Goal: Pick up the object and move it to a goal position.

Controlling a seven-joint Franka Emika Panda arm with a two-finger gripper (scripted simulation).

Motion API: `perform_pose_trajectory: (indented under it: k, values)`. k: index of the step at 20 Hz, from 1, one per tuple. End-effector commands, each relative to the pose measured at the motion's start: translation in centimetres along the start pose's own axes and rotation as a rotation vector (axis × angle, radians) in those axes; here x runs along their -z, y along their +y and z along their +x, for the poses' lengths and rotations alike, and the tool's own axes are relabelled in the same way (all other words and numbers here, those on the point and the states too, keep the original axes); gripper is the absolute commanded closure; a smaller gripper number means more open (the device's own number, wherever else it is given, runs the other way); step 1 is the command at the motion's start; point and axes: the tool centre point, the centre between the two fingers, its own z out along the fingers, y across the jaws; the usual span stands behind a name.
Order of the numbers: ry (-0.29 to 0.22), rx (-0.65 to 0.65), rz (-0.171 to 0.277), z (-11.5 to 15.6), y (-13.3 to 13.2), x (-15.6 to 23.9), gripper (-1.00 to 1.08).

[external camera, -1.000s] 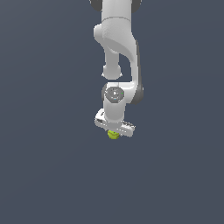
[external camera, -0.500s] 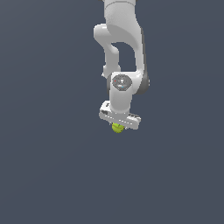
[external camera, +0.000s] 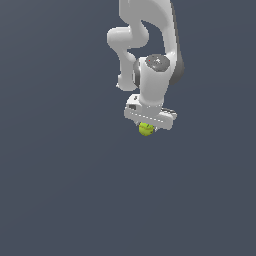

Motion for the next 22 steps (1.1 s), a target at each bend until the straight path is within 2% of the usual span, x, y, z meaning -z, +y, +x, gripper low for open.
perform_pose_trajectory:
  k: [1,12,22]
  values:
    - [0.002,0.0,0.0,-1.5,-0.8,2.1,1.08]
    - [0.003,0.0,-0.001,-6.4,-3.7,8.8,1.08]
    - [0.001,-0.001,0.001,-7.3,-4.4,10.3,1.08]
